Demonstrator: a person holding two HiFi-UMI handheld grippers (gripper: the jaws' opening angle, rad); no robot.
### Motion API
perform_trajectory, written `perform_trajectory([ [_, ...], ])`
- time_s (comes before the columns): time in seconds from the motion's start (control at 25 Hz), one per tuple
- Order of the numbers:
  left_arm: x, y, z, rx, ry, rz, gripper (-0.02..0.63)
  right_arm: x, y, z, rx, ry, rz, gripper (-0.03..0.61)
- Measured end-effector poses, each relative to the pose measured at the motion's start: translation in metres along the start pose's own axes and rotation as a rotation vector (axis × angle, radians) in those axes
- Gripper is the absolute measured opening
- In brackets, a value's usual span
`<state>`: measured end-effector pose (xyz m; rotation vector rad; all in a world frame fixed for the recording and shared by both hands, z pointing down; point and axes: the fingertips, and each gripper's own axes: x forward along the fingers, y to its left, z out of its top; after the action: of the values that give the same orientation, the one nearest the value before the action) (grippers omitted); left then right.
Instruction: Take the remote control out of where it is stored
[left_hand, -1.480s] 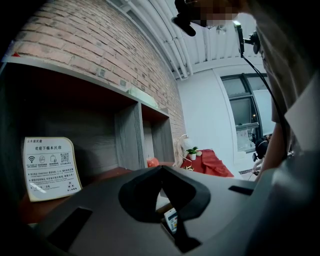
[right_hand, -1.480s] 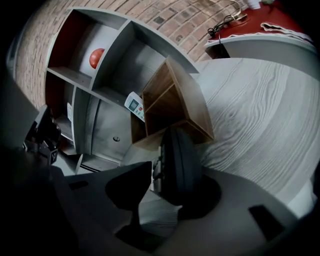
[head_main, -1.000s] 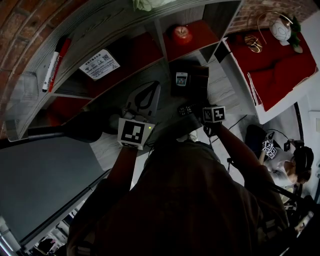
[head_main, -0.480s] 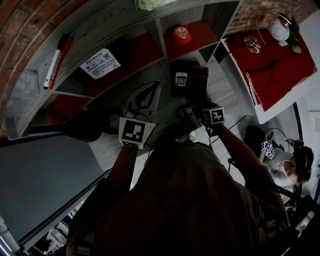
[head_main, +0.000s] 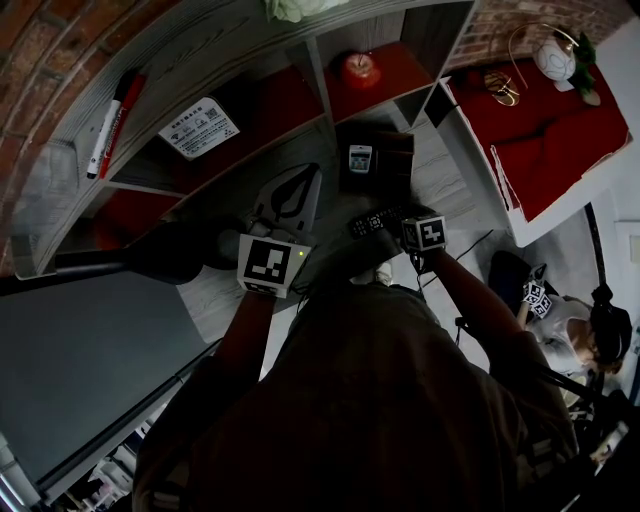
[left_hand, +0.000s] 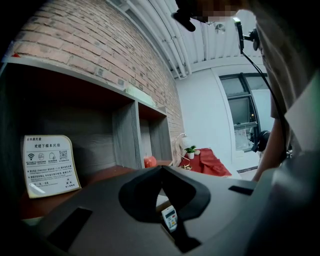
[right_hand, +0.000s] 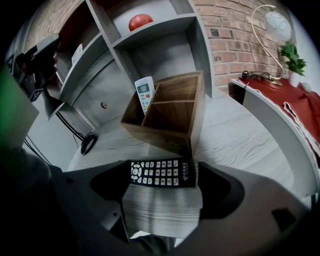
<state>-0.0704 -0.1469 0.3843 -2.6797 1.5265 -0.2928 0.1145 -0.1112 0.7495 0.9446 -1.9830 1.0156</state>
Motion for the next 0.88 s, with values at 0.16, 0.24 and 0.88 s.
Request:
perform_trajectory([
  [0.16,0.001,0.0,0.005,-0.013,-0.013,0.01,0.012,-0.001,-0.001,0.009,-0.051,-0.036,0.004,0.397],
  [0.24,0.001,0.0,0.005,-0.014,-0.014,0.012,0.012,-0.006,0.002,0.013,-0.05,-0.042,0.011,0.397],
  [0.88,0.009,-0.006,0.008,-0.002,-0.018,0.009,0.012,-0.115,0.053,0.14,-0.308,-0.415,0.058,0.396],
])
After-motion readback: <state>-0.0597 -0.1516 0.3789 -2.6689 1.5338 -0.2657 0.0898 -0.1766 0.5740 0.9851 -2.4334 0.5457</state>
